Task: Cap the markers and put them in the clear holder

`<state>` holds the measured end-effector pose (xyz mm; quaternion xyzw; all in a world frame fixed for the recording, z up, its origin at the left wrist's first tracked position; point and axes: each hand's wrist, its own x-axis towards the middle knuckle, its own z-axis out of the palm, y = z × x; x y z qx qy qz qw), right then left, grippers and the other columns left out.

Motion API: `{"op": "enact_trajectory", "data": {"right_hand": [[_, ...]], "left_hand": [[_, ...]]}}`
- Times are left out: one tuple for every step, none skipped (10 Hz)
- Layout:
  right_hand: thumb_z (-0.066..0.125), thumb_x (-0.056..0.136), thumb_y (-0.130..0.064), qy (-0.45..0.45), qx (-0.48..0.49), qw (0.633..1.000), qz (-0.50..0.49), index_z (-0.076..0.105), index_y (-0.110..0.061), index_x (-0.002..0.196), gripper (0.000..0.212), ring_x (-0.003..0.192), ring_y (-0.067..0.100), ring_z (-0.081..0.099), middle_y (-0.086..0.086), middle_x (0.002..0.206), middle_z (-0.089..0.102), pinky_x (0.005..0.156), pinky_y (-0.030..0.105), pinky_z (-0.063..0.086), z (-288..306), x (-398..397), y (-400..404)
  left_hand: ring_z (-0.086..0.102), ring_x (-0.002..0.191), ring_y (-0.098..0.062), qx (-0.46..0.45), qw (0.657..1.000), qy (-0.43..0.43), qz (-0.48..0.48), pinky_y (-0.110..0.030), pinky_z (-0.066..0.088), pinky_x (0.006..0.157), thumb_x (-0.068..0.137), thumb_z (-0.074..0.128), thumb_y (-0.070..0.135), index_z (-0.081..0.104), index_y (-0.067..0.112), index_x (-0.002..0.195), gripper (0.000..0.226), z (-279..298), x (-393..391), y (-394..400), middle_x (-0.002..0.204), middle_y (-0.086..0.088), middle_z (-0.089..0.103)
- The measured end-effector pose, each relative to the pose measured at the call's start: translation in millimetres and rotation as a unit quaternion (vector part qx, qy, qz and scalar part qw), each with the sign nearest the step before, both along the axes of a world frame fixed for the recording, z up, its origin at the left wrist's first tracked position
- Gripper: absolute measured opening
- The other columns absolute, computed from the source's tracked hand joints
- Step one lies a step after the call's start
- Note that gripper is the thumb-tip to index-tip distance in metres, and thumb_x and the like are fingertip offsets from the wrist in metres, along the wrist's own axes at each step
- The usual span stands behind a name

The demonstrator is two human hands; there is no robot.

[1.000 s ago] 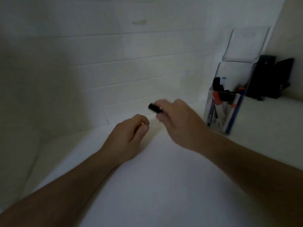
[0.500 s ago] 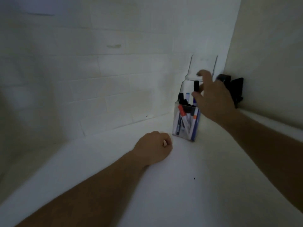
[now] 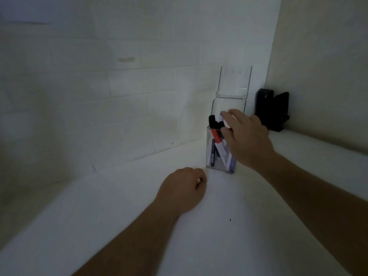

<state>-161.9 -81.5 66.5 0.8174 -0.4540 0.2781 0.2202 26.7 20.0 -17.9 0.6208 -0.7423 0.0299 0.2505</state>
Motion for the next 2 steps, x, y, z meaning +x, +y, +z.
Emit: {"op": "enact_trajectory", "data": {"right_hand": [[0.050,0.094,-0.034,-0.110,-0.041,0.993,-0.014,0.052,-0.027,0.138,0.045,0.123,0.032,0.044,0.005,0.145,0.044,0.091,0.050,0.046,-16,-14,34],[0.058,0.093,-0.034,-0.129,0.113,0.985,-0.008,0.048,-0.031,0.142,0.050,0.131,0.028,0.039,0.004,0.146,0.040,0.101,0.047,0.043,-30,-32,60]], "left_hand": [[0.057,0.083,-0.013,-0.016,1.000,0.001,0.009,-0.029,0.047,0.074,0.093,0.045,0.038,0.062,0.031,0.099,0.019,1,-1,1,0.089,0.009,0.063],[0.056,0.084,-0.014,-0.017,1.000,-0.016,0.020,-0.028,0.045,0.073,0.094,0.044,0.038,0.062,0.030,0.099,0.021,1,-3,5,0.090,0.008,0.062]]}}
